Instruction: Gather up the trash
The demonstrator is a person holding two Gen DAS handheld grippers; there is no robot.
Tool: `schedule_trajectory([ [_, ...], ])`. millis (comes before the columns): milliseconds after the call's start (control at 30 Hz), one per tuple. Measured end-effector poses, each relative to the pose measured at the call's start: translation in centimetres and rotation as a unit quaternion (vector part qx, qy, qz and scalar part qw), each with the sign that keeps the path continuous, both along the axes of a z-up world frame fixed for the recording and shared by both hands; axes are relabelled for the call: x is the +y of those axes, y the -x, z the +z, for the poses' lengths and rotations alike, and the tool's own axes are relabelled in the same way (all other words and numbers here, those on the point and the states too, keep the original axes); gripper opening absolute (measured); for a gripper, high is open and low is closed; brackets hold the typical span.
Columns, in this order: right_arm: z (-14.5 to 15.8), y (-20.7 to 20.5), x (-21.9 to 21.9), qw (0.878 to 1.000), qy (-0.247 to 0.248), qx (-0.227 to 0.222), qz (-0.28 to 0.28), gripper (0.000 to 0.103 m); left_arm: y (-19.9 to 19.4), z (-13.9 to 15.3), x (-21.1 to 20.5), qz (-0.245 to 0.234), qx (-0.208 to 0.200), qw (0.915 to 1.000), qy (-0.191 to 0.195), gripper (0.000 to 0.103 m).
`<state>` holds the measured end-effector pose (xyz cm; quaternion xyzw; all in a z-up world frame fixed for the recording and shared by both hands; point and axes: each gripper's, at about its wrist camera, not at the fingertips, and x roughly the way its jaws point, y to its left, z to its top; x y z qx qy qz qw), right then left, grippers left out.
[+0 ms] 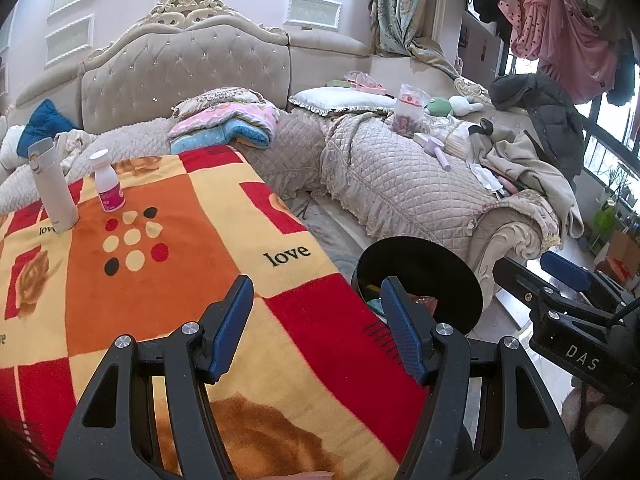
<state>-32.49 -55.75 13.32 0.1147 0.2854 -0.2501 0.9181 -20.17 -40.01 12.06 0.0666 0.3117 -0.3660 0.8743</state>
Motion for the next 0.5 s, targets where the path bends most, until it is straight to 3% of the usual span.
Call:
schedule_trajectory([
  [500, -0.16, -0.14, 0.04, 1.0, 0.0, 0.002, 0.0, 0.08, 0.16, -0.37, 0.08, 0.003, 0.004, 1.0, 0.0, 0.065],
])
